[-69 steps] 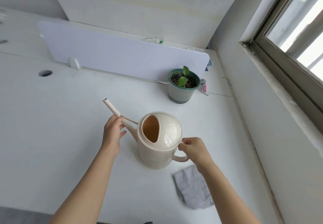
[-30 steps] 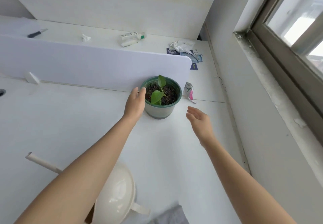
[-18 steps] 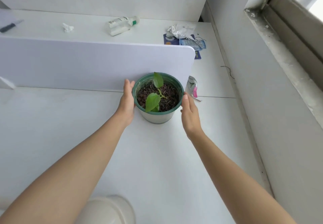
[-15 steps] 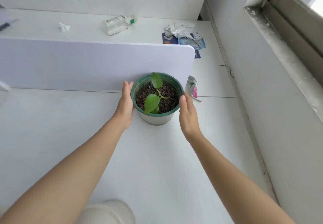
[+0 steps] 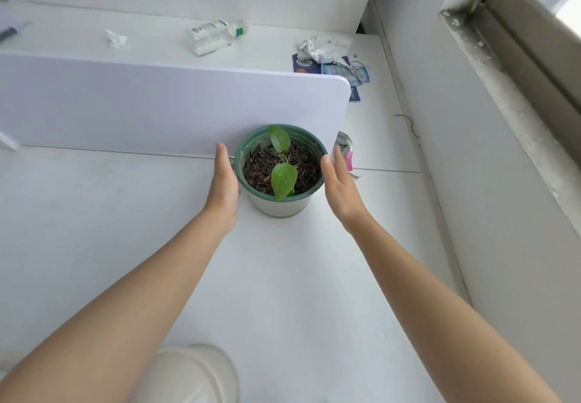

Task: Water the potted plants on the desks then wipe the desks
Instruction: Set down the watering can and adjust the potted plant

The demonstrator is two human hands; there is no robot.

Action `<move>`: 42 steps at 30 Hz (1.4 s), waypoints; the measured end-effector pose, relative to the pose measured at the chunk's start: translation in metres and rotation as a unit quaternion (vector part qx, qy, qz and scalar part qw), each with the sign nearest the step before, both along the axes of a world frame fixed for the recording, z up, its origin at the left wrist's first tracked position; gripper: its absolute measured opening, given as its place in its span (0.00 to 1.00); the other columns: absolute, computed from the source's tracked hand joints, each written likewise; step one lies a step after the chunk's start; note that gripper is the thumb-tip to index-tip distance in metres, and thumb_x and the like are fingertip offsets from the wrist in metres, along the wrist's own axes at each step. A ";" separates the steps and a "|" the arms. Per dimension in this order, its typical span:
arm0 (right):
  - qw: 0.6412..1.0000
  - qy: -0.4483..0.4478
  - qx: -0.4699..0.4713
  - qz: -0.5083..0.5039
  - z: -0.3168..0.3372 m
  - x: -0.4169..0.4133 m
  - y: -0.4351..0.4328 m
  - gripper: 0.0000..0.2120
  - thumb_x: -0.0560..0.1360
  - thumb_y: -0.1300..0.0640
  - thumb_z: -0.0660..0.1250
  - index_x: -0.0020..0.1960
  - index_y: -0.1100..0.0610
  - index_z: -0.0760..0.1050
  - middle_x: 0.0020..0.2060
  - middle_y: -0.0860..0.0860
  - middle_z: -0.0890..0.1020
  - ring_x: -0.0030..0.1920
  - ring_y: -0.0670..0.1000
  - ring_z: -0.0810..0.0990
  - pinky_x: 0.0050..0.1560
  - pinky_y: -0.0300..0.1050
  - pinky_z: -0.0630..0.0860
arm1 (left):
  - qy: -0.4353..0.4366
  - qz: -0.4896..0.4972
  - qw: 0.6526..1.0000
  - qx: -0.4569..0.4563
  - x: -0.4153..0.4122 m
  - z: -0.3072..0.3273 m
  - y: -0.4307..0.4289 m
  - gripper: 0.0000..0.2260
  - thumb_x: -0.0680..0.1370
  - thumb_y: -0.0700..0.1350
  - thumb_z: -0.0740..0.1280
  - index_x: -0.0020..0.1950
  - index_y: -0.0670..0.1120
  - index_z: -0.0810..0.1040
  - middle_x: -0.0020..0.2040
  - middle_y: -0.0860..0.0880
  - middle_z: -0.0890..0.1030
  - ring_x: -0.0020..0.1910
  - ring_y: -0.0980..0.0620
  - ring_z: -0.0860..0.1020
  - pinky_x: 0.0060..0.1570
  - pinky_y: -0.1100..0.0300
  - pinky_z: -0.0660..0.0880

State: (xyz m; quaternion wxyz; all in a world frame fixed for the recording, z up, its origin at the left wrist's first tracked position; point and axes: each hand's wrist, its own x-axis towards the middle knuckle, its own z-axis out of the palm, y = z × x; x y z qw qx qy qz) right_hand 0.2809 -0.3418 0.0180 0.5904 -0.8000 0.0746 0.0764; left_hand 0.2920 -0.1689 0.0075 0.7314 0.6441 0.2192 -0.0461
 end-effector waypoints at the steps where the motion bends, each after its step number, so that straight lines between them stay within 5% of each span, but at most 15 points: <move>1: 1.000 -0.013 -0.018 -0.004 -0.004 -0.007 0.000 0.29 0.79 0.45 0.51 0.76 0.53 0.46 0.76 0.47 0.53 0.74 0.42 0.50 0.70 0.37 0.48 | 0.001 0.015 1.000 -0.001 0.002 0.002 0.007 0.27 0.79 0.61 0.42 0.75 0.50 0.54 0.75 0.48 0.62 0.72 0.48 0.63 0.70 0.52 0.57; 4: 0.998 -0.058 -0.033 0.019 -0.014 -0.029 0.008 0.30 0.77 0.45 0.53 0.75 0.50 0.49 0.74 0.47 0.60 0.73 0.47 0.60 0.73 0.46 0.57 | -0.004 0.009 1.000 0.005 0.006 0.000 0.015 0.27 0.79 0.60 0.42 0.75 0.51 0.55 0.74 0.48 0.63 0.71 0.48 0.64 0.68 0.50 0.58; 7: 0.998 -0.057 0.007 0.016 -0.013 -0.034 0.021 0.30 0.77 0.46 0.55 0.75 0.50 0.49 0.73 0.46 0.63 0.72 0.46 0.61 0.71 0.41 0.57 | 0.005 -0.060 0.998 0.016 0.001 0.001 0.000 0.35 0.72 0.71 0.45 0.73 0.53 0.61 0.69 0.55 0.69 0.69 0.54 0.66 0.71 0.49 0.59; 10: 0.998 0.017 0.052 -0.031 -0.002 -0.020 0.021 0.30 0.79 0.47 0.54 0.76 0.54 0.46 0.75 0.48 0.57 0.74 0.47 0.56 0.69 0.38 0.54 | 0.006 -0.075 0.997 0.015 -0.007 -0.006 -0.012 0.47 0.58 0.79 0.50 0.74 0.60 0.53 0.76 0.57 0.59 0.74 0.56 0.59 0.73 0.46 0.54; 15: 0.998 0.042 -0.003 0.037 0.031 -0.016 -0.001 0.25 0.80 0.52 0.55 0.73 0.59 0.56 0.67 0.52 0.67 0.67 0.47 0.65 0.57 0.31 0.60 | 0.017 -0.082 0.996 0.009 -0.029 0.006 -0.024 0.38 0.70 0.70 0.47 0.76 0.56 0.46 0.78 0.54 0.52 0.76 0.53 0.53 0.73 0.48 0.49; 19: 0.998 0.053 -0.005 0.038 0.046 -0.042 -0.013 0.33 0.79 0.44 0.52 0.75 0.50 0.37 0.76 0.47 0.47 0.75 0.48 0.51 0.72 0.46 0.52 | -0.008 -0.043 0.997 0.055 -0.042 0.026 -0.006 0.28 0.79 0.62 0.44 0.76 0.53 0.46 0.78 0.49 0.51 0.76 0.50 0.54 0.74 0.48 0.51; 21: 0.998 0.061 -0.002 0.031 0.050 -0.065 -0.015 0.33 0.79 0.45 0.53 0.75 0.48 0.37 0.76 0.48 0.53 0.73 0.50 0.58 0.73 0.52 0.57 | -0.030 -0.032 0.996 0.080 -0.056 0.042 0.005 0.27 0.79 0.61 0.44 0.76 0.52 0.47 0.78 0.48 0.53 0.75 0.49 0.56 0.73 0.47 0.54; 24: 0.995 0.087 -0.023 0.040 0.053 -0.106 -0.010 0.32 0.79 0.50 0.56 0.76 0.49 0.41 0.71 0.56 0.66 0.67 0.55 0.67 0.69 0.54 0.63 | -0.049 -0.013 0.995 0.080 -0.089 0.069 0.023 0.25 0.80 0.58 0.47 0.75 0.51 0.54 0.73 0.48 0.62 0.66 0.49 0.67 0.67 0.53 0.63; 30: 0.987 0.116 -0.044 0.105 0.058 -0.186 0.014 0.26 0.78 0.52 0.59 0.74 0.52 0.57 0.69 0.56 0.68 0.59 0.51 0.69 0.65 0.45 0.65 | -0.152 0.077 0.985 0.037 -0.198 0.099 0.075 0.08 0.79 0.44 0.58 0.57 0.50 0.72 0.58 0.47 0.73 0.59 0.51 0.73 0.56 0.61 0.70; 33: 0.979 0.112 -0.081 0.148 0.051 -0.222 0.027 0.21 0.78 0.52 0.58 0.69 0.55 0.66 0.68 0.53 0.70 0.66 0.50 0.70 0.60 0.40 0.63 | -0.176 0.179 0.967 0.032 -0.257 0.088 0.104 0.06 0.75 0.41 0.62 0.46 0.50 0.77 0.53 0.47 0.78 0.53 0.54 0.78 0.50 0.64 0.73; 36: 0.968 0.108 -0.118 0.195 0.046 -0.250 0.043 0.18 0.78 0.49 0.56 0.63 0.57 0.72 0.56 0.47 0.75 0.57 0.47 0.72 0.57 0.39 0.65 | -0.152 0.303 0.939 0.060 -0.298 0.064 0.122 0.10 0.75 0.39 0.59 0.41 0.51 0.77 0.43 0.50 0.79 0.42 0.56 0.79 0.43 0.64 0.72; 38: 0.961 0.103 -0.149 0.210 0.040 -0.263 0.056 0.18 0.78 0.46 0.55 0.51 0.57 0.76 0.45 0.47 0.74 0.47 0.47 0.71 0.49 0.40 0.65 | -0.101 0.326 0.937 0.071 -0.309 0.042 0.132 0.09 0.76 0.39 0.58 0.44 0.48 0.76 0.42 0.49 0.78 0.41 0.53 0.77 0.40 0.63 0.70; 40: 0.951 0.104 -0.204 0.208 0.031 -0.270 0.068 0.20 0.77 0.42 0.54 0.37 0.57 0.67 0.34 0.49 0.71 0.36 0.49 0.68 0.41 0.44 0.64 | -0.024 0.277 0.959 0.061 -0.308 0.017 0.142 0.09 0.78 0.40 0.58 0.54 0.43 0.75 0.48 0.44 0.77 0.44 0.48 0.75 0.40 0.60 0.69; 42: 0.937 0.101 -0.259 0.213 0.021 -0.272 0.077 0.22 0.76 0.38 0.54 0.36 0.57 0.65 0.31 0.48 0.71 0.35 0.50 0.69 0.39 0.44 0.65 | 0.051 0.202 0.978 0.024 -0.304 0.001 0.150 0.15 0.79 0.43 0.59 0.64 0.41 0.71 0.54 0.43 0.74 0.51 0.45 0.74 0.47 0.55 0.71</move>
